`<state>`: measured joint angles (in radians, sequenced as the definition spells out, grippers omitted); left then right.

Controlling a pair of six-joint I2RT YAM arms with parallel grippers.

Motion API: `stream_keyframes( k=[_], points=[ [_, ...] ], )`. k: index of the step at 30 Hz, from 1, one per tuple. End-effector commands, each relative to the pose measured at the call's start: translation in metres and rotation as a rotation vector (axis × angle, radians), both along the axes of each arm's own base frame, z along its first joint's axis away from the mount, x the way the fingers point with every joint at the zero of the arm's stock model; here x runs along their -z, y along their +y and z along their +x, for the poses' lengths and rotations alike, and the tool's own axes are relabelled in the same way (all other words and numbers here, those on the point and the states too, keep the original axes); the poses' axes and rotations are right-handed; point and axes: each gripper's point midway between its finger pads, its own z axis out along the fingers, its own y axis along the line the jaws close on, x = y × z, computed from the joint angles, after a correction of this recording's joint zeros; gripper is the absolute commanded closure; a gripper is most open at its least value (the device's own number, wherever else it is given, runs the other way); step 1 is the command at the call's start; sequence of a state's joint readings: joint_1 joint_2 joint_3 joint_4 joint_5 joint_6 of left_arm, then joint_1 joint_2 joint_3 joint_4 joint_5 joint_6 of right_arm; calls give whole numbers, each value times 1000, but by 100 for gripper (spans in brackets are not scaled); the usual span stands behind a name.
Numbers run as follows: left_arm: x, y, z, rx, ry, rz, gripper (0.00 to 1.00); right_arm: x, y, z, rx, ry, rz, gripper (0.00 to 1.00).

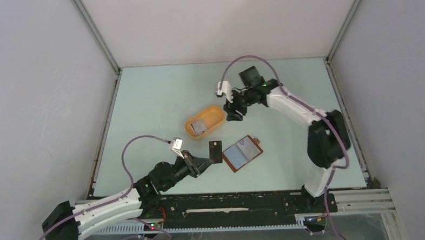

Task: Put the credit cards into the card holder
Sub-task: Pick up the credit card from the storage box, then insert the credit card into the card holder.

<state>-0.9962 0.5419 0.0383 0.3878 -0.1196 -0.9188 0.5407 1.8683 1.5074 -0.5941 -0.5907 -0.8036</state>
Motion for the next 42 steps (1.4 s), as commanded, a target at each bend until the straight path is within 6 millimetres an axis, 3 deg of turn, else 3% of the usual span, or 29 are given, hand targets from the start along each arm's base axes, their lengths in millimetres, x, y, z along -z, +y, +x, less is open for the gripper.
stream_keyframes(
  k=[1, 3, 6, 14, 23, 42],
  points=[
    [-34, -19, 5, 25, -11, -130, 100, -56, -31, -47, 79, 113, 87, 38],
    [-36, -28, 8, 33, 5, -136, 100, -58, -48, -66, 140, 211, 102, 39],
    [-33, -41, 14, 41, 36, -148, 100, -40, -72, -88, 222, 358, 100, 39],
    [-18, -72, 29, 43, 119, -152, 100, 19, -114, -75, 423, 523, -5, 40],
    [8, -83, 33, 3, 257, -255, 100, 64, -126, -72, 502, 632, -100, 40],
    [63, -92, 28, -54, 434, -247, 100, 91, -129, -78, 533, 731, -156, 43]
  ],
)
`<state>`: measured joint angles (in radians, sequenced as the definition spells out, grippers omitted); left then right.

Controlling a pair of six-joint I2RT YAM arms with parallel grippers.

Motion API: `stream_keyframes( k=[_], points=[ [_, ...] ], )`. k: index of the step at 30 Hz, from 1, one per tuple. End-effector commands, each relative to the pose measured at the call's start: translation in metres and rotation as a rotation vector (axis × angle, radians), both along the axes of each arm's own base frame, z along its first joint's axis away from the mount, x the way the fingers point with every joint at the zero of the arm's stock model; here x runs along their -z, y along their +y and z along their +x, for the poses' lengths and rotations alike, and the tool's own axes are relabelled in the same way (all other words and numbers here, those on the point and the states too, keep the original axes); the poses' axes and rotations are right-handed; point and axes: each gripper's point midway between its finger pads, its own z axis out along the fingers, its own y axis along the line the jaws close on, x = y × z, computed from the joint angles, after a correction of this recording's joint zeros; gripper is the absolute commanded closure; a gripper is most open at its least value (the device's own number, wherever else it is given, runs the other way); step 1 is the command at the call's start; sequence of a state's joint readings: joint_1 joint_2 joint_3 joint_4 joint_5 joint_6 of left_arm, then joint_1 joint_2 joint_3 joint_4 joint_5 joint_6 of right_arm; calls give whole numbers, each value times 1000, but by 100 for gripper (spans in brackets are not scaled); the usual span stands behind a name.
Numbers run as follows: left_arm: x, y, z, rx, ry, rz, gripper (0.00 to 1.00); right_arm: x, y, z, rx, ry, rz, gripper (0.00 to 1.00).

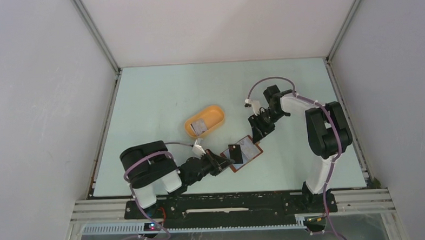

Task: Put the credit cards into the card holder
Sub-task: Insert the credit card into the card holder.

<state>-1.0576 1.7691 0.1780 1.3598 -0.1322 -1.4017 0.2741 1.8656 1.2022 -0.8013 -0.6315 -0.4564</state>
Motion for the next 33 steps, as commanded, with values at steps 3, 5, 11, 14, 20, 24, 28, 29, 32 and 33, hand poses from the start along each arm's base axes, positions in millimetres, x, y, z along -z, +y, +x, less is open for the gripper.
stream_keyframes(
  k=[3, 5, 11, 14, 20, 24, 28, 29, 32, 33],
  points=[
    [-1, -5, 6, -32, 16, -34, 100, 3, -1, -1, 22, 40, -10, 44],
    [2, -5, 6, -35, 23, -29, 100, 5, 0, -2, 23, 55, -9, 45],
    [9, -9, 6, -27, 50, -32, 100, 7, 0, -3, 24, 75, -12, 48],
    [12, -9, 6, -30, 65, -32, 100, 7, 0, -3, 26, 75, -12, 48],
    [14, -10, 6, -34, 85, -47, 100, 7, 1, -4, 28, 77, -12, 49],
    [15, -10, 5, -38, 113, -76, 100, 7, 1, -3, 30, 76, -12, 49],
    [16, -7, 3, -48, 138, -90, 100, 7, 1, -3, 30, 78, -12, 49],
    [15, -6, 3, -50, 139, -90, 100, 7, 1, -3, 30, 77, -12, 50],
    [15, -6, 3, -50, 143, -94, 100, 6, 2, -3, 29, 75, -11, 50],
    [15, -7, 3, -48, 145, -97, 100, 6, 1, -4, 29, 78, -12, 50]
  ],
)
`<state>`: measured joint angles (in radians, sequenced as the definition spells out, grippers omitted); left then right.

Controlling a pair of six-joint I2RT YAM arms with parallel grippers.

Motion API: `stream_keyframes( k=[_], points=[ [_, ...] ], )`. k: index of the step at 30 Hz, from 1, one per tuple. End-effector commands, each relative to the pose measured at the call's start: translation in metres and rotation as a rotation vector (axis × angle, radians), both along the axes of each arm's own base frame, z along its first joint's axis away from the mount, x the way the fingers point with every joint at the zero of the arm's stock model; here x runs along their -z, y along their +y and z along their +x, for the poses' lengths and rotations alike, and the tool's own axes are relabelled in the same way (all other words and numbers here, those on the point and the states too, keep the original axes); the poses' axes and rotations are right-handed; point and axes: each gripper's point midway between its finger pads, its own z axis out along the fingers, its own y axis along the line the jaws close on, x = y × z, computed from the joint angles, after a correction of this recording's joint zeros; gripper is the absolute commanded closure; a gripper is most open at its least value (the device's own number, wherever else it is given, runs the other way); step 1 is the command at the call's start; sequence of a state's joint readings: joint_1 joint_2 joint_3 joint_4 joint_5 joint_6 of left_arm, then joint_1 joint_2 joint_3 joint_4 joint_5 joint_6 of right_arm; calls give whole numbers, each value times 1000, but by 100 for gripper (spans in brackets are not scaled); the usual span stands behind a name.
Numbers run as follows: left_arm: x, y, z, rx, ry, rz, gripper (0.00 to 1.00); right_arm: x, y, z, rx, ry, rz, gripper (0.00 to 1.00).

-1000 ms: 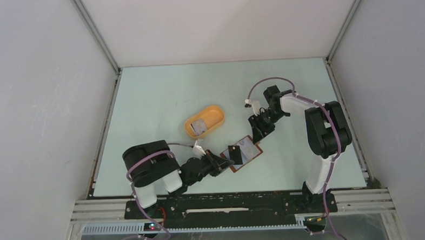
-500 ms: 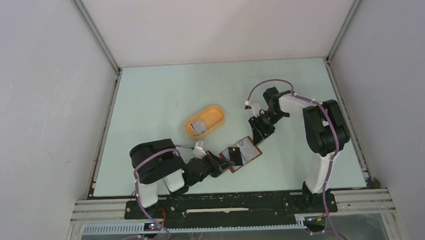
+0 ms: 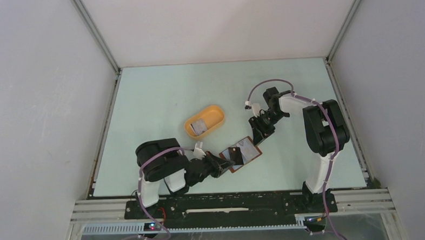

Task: Put the credit cards into the card holder
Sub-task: Insert the credit card into the card holder.

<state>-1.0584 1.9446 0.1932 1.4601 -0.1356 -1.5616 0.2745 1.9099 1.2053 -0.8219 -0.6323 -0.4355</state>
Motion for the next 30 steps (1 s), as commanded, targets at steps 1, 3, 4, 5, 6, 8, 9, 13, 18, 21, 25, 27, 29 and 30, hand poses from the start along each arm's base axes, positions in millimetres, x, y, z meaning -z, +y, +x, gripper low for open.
stream_keyframes(
  k=[1, 3, 4, 5, 6, 8, 9, 13, 18, 21, 25, 27, 29, 30],
  points=[
    [-12, -6, 2, -7, -5, -58, 100, -5, 3, 5, 13, 5, 5, 50],
    [-12, -5, 2, -6, 0, -59, 100, -5, 3, 5, 13, 4, 4, 50],
    [-12, -4, 0, -6, 2, -58, 100, -5, 3, 4, 13, 4, 4, 50],
    [-12, -3, 0, -6, 2, -58, 100, -5, 3, 5, 13, 4, 4, 50],
    [-13, -2, -1, -8, 2, -60, 100, -5, 3, 4, 12, 4, 3, 50],
    [-13, -1, -3, -7, 2, -58, 100, -5, 3, 5, 11, 2, 4, 50],
    [-13, -1, -3, -6, 4, -57, 100, -5, 3, 5, 11, 2, 3, 50],
    [-11, -3, -4, -1, 10, -57, 100, -5, 4, 5, 10, 2, 2, 50],
    [-8, 0, -8, -3, 17, -47, 100, -5, 4, 5, 10, 1, 0, 50],
    [-6, 3, -8, -10, 20, -40, 100, -5, 4, 5, 8, 2, 0, 51],
    [-4, 4, -9, -11, 21, -34, 100, -5, 4, 5, 8, 0, 0, 51],
    [-3, 4, -9, -11, 22, -33, 100, -6, 4, 5, 8, -2, 1, 51],
    [-4, 2, -8, -8, 21, -35, 100, -6, 3, 5, 10, -2, -1, 51],
    [-4, 2, -8, -9, 19, -36, 100, -6, 4, 6, 10, -4, 0, 51]
  ],
)
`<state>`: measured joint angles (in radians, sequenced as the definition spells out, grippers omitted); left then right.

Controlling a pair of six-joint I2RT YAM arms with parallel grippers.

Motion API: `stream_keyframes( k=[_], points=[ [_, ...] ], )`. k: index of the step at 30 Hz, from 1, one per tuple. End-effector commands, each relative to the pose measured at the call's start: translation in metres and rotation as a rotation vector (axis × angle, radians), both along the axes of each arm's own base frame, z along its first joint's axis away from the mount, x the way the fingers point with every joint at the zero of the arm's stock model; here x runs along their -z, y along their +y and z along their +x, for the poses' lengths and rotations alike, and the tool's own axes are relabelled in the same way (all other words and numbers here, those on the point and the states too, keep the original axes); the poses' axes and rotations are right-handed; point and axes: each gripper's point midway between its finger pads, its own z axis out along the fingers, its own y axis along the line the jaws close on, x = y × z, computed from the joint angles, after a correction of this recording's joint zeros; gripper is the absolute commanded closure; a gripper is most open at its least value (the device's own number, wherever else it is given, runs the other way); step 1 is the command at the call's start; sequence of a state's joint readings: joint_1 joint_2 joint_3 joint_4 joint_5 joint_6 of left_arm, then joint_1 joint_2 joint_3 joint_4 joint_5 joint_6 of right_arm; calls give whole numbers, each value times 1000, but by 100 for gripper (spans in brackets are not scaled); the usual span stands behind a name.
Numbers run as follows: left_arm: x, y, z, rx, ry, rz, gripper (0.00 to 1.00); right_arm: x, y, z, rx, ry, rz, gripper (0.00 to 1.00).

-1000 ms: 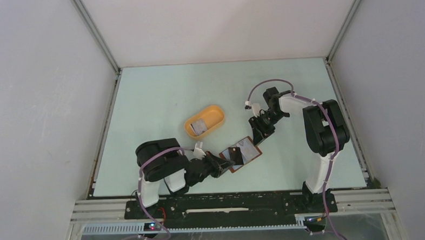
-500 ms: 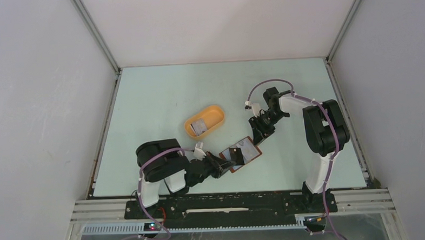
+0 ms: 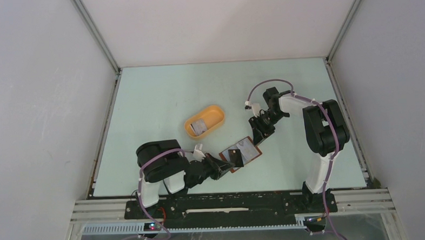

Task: Put the credit cards into the card holder
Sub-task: Insert the credit card into the card holder.

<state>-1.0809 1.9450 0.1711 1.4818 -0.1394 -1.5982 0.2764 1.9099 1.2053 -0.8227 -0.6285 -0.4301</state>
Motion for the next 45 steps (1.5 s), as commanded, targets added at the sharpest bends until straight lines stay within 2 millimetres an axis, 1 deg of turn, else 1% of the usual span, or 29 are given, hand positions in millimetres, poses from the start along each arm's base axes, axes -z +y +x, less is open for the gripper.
stream_keyframes(
  k=[1, 10, 22, 35, 41, 45],
  points=[
    [-3, 0, 2, -19, -9, -17, 100, -6, 3, 6, 7, -6, 4, 51],
    [2, -5, 5, -20, 5, -18, 100, -8, 4, 6, 7, -9, 8, 51],
    [-2, -10, 11, -21, -5, -31, 100, -10, 5, 5, 4, -10, 15, 51],
    [-3, -17, 28, -51, -45, -31, 100, -11, 8, 4, -2, -13, 20, 51],
    [3, -19, 31, -79, -47, -18, 100, -11, 9, 4, -7, -14, 18, 51],
    [8, -21, 30, -94, -45, -8, 100, -10, 10, 3, -10, -11, 16, 51]
  ],
)
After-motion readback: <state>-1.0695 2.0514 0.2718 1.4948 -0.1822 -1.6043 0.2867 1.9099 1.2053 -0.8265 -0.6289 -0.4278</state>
